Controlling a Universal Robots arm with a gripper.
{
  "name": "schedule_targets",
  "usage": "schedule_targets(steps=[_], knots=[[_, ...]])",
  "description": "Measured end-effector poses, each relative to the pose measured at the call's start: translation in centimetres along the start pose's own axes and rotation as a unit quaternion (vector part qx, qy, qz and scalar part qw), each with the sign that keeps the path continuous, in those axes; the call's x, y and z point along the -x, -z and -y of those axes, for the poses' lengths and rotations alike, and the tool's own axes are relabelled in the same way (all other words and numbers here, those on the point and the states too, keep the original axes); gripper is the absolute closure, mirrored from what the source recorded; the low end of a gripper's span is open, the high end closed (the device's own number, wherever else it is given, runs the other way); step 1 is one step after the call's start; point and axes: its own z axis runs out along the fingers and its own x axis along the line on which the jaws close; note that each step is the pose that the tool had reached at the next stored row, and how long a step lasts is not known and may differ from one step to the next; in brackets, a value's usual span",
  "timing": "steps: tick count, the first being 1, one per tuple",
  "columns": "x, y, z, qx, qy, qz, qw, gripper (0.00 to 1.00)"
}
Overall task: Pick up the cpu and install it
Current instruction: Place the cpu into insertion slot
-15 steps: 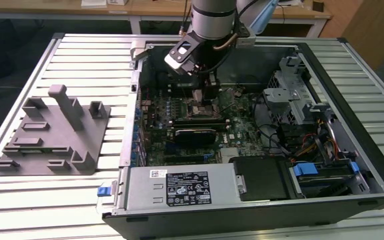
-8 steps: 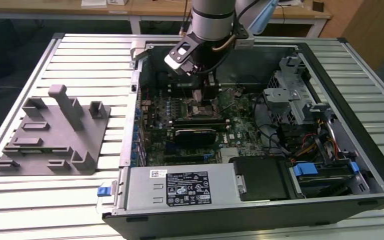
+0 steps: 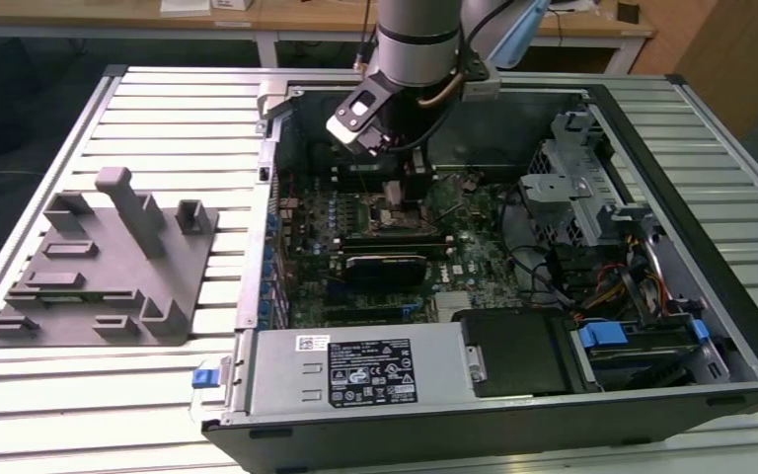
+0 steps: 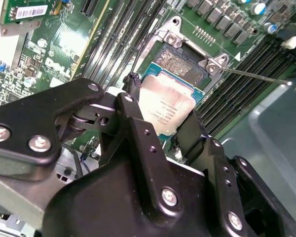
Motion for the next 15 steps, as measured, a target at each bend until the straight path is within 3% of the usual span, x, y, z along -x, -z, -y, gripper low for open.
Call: schedule_targets(steps=[3, 15], knots=[[-0.01, -0.46, 0.02, 0.0030, 0.000, 0.0002, 1.0000, 0.45], [-0.06, -1.86, 0.09, 0.0026, 0.000, 0.0002, 1.0000, 0.45]])
